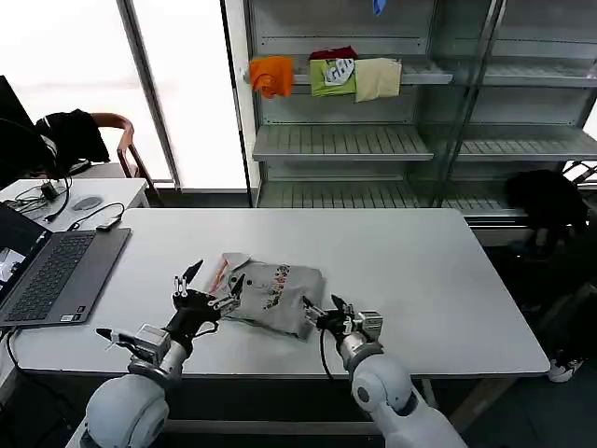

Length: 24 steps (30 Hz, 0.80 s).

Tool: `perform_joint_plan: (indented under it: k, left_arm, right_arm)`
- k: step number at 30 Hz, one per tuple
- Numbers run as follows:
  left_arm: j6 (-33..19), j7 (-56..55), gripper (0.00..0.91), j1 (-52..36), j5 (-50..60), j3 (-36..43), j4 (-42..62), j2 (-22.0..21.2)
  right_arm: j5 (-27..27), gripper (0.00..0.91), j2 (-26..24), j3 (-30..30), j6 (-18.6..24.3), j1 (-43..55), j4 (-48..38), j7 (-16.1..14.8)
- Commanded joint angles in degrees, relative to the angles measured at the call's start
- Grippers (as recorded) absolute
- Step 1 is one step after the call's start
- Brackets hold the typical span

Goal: Fold and organize the clothes.

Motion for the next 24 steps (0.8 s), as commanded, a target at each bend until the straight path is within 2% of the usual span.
perform_joint_plan:
  k: [1, 3, 4, 5, 8, 11, 12, 15, 24]
  left_arm:
    - [-0.76, 1.24, 0.907, 1.35, -0.83, -1.62, 0.33, -0.19]
    - [-0.91, 1.33, 0.907, 1.22, -0.86, -1.45, 0.56, -0.24]
    - [-1.00, 1.49, 0.907, 1.24, -0.98, -1.38, 0.62, -0.29]
    - [-0.96, 1.64, 0.907, 1.25, -1.07, -1.35, 0.63, -0.33]
    - [-0.96, 2.20, 0.907, 1.42, -1.30, -1.12, 0.66, -0.49]
    - [-0.83, 2.41, 0.907, 1.44, -1.79, -1.09, 0.43, -0.57]
    - [-0.83, 2.43, 0.907, 1.45, -1.93, -1.07, 0.37, -0.57]
    - [-0.84, 2.51, 0.907, 1.47, -1.94, -1.13, 0.18, -0.59]
    - [-0.96, 2.47, 0.907, 2.07, -1.91, -1.01, -0.16, -1.08]
  right_arm:
    - [1.19, 0.484, 1.49, -1.56, -0.33, 1.09, -3.31, -0.42]
    - [1.17, 0.413, 1.42, -1.46, 0.26, 1.03, -3.33, -0.54]
    - [1.17, 0.302, 1.40, -1.46, 0.39, 1.04, -3.29, -0.47]
    - [1.19, 0.252, 1.39, -1.43, 0.52, 1.07, -3.19, -0.44]
    - [1.22, 0.212, 1.18, -1.36, 1.03, 1.22, -2.58, -0.55]
    - [1.17, 0.081, 1.17, -1.32, 1.31, 1.43, -2.82, -0.63]
    - [1.15, 0.081, 1.21, -1.31, 1.40, 1.50, -2.96, -0.56]
    - [1.00, 0.000, 1.28, -1.42, 1.51, 1.60, -3.08, -0.58]
    - [-0.72, 0.000, -0.16, 1.33, 2.32, 3.36, -0.57, -0.24]
